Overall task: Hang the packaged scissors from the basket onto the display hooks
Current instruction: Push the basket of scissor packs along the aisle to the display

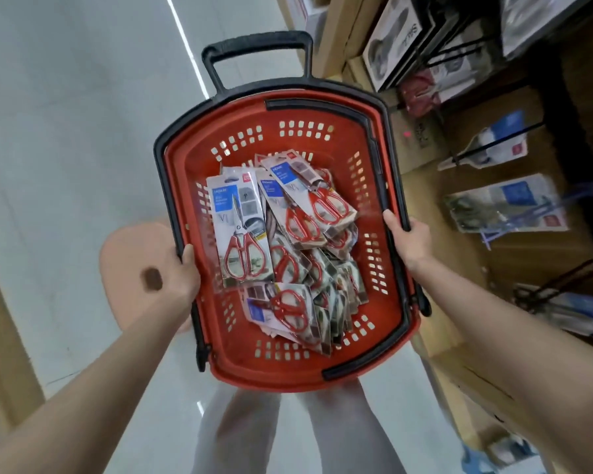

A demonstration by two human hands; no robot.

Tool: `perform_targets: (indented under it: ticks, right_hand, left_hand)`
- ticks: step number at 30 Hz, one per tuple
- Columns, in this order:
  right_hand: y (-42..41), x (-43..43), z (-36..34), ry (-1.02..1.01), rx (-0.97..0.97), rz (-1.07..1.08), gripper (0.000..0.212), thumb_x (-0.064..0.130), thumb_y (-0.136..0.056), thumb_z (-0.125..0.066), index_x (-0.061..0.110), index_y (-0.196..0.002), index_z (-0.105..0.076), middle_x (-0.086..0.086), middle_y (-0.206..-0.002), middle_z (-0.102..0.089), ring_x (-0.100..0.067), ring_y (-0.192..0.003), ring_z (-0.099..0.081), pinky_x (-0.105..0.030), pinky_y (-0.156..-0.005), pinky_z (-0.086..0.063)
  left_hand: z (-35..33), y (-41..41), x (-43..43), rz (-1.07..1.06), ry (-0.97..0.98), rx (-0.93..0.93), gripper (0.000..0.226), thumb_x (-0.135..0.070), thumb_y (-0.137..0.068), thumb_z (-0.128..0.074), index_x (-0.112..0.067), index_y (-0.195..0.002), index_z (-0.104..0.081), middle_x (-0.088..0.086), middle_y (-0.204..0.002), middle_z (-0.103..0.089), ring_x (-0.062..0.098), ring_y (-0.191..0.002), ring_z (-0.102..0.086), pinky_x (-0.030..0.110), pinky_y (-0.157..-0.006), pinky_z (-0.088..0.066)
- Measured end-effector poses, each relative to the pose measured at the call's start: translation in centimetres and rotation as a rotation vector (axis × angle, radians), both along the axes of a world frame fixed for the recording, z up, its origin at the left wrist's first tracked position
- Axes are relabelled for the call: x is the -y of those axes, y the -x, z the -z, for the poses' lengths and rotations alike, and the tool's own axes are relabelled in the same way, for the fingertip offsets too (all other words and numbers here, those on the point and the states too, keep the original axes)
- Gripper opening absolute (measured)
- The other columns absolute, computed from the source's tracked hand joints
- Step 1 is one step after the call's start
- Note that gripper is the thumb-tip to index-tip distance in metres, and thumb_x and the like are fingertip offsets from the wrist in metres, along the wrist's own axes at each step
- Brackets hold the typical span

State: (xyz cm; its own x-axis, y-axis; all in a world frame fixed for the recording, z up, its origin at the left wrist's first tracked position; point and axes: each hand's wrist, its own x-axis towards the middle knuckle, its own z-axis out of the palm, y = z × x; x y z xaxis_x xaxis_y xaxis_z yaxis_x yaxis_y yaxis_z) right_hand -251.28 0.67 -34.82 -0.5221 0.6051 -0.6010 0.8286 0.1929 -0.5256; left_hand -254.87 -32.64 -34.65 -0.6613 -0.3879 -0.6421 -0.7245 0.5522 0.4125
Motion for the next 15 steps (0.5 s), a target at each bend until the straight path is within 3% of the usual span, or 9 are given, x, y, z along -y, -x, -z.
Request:
perform_targets:
  ticks: [4,10,13,15]
  right_hand:
    - [1.6,-0.6,3.1,-0.007,0.031,-0.023,0.039,0.049,-0.088,-0.058,0.011,-0.092,-0.058,-0.013,-0.101,-0.068,-0.029,-0.094,-0.065,-0.043,-0.090,-0.051]
    - [3.7,-1.7,5.5,0.014,0.001,-0.021,0.050,0.055,-0.085,-0.059,0.007,-0.097,-0.062,-0.005,-0.095,-0.069,-0.024,-0.088,-0.067,-0.042,-0.087,-0.053]
    - [4.9,-2.3,5.5,-0.002,-0.015,-0.049,0.050,0.056,-0.084,-0.059,0.008,-0.098,-0.064,-0.005,-0.094,-0.069,-0.023,-0.088,-0.067,-0.042,-0.087,-0.053]
    - [5.6,-2.7,5.4,-0.017,-0.032,-0.074,0.043,0.054,-0.085,-0.059,0.012,-0.095,-0.061,-0.004,-0.094,-0.068,-0.022,-0.089,-0.066,-0.040,-0.088,-0.053]
  left_hand:
    - [2.5,0.6,-1.2,-0.077,-0.022,0.010,0.039,-0.026,-0.104,-0.028,0.000,-0.129,-0.044,0.019,-0.126,-0.053,0.028,-0.121,-0.043,0.009,-0.068,-0.015]
    - [3.4,1.7,-2.3,-0.158,0.003,0.008,0.043,-0.028,-0.104,-0.025,-0.002,-0.133,-0.042,0.018,-0.133,-0.051,0.025,-0.126,-0.043,0.000,-0.067,-0.004]
    - [3.3,2.1,-2.8,-0.111,0.021,0.023,0.042,-0.027,-0.105,-0.024,-0.002,-0.134,-0.041,0.019,-0.133,-0.050,0.027,-0.128,-0.042,0.006,-0.074,-0.011]
    - [3.0,2.1,-3.3,-0.104,0.010,0.031,0.039,-0.027,-0.105,-0.025,-0.003,-0.130,-0.044,0.019,-0.121,-0.052,0.030,-0.127,-0.041,0.013,-0.073,-0.019]
